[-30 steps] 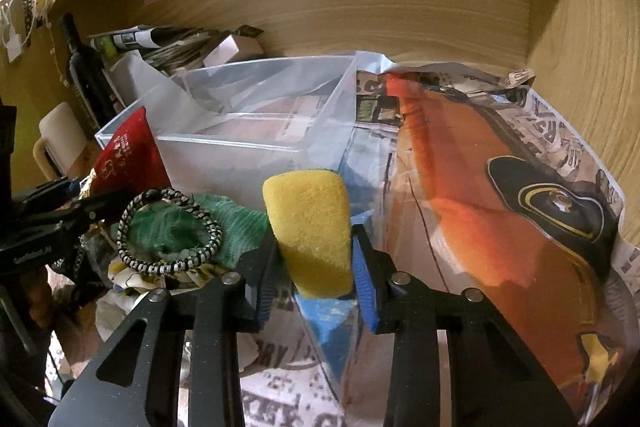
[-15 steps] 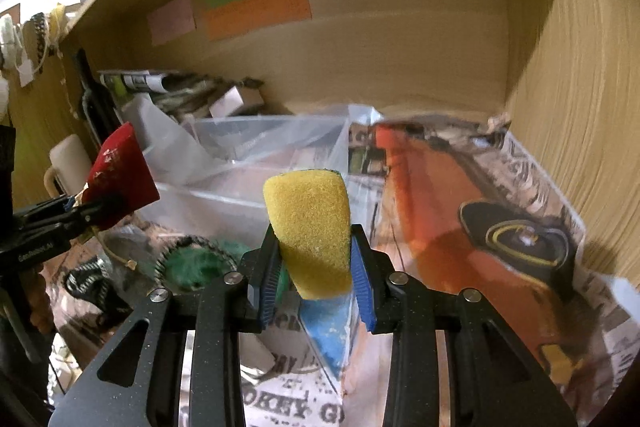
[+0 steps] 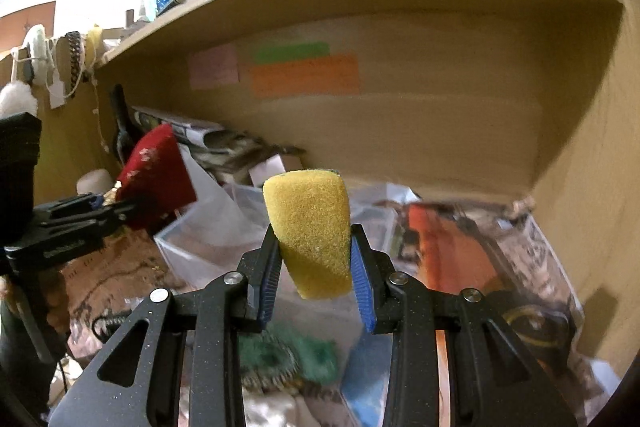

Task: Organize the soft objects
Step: 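Carry the pouch and sponge into the clear box while both tools open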

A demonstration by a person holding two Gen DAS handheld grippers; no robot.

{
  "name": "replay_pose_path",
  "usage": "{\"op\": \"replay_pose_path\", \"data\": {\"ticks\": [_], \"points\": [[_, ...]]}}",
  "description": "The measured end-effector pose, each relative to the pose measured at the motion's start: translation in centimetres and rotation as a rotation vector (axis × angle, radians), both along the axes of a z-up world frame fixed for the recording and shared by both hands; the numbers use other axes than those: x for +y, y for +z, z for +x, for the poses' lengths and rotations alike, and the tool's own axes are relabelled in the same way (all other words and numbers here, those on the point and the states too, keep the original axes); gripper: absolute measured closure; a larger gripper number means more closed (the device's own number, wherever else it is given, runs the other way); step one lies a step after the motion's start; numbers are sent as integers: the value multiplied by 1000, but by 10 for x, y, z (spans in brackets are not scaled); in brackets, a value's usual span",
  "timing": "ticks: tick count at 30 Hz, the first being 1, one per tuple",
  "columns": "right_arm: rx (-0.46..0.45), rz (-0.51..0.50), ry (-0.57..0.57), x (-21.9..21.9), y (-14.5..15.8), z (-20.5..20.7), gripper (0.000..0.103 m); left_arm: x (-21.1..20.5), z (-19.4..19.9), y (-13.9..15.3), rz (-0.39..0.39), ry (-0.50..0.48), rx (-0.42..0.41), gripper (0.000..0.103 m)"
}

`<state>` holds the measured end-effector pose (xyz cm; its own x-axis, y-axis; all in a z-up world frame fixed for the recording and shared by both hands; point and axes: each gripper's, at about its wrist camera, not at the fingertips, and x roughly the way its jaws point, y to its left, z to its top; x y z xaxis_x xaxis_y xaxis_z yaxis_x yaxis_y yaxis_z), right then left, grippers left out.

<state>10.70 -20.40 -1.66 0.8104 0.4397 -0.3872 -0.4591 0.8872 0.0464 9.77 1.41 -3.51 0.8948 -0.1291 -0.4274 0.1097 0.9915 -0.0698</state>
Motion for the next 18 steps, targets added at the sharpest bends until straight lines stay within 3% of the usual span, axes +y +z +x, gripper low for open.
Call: {"op": "replay_pose_path", "data": {"ticks": [8,18], "points": [[0,-43,26,27,5,26,73,8,38,7,1,14,37,68],[147,-121,37,48,-22,76,73,12,94,-22,3,-7,209,68]]}}
